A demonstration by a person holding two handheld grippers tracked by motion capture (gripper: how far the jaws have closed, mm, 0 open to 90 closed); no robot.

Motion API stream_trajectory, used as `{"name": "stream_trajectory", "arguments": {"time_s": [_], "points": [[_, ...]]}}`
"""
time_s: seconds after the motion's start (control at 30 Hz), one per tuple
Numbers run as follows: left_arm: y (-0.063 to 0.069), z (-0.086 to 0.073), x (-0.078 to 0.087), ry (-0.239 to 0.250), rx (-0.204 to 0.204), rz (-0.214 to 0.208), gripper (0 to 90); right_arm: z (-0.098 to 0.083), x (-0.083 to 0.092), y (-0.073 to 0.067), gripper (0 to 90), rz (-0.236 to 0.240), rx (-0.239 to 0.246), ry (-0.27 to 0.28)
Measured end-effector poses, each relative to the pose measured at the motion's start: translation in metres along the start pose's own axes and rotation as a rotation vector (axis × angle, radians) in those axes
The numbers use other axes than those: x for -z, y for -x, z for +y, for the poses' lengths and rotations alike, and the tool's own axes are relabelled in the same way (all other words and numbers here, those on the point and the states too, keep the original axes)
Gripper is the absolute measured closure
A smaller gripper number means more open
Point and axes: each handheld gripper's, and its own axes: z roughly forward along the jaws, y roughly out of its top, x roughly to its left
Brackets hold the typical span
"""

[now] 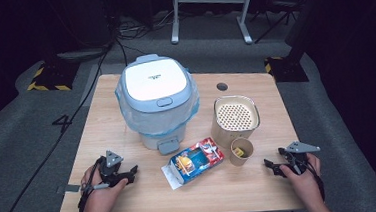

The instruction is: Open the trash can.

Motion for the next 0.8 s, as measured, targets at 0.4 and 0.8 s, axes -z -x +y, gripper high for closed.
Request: {"name": "stream_trajectory", "arguments": {"time_s": [0.4, 0.8], "points": [[-0.006, 0.017, 0.023, 0.07, -0.041, -0.141, 50.5, 0.0, 0.0, 0.0, 18.7, 0.0, -0.001, 0.001], [-0.012, 0.042, 0.058, 0.165, -0.136, -0.284, 69.2, -0.001, 0.0, 0.0, 18.7, -0.001, -0.001, 0.001]]}}
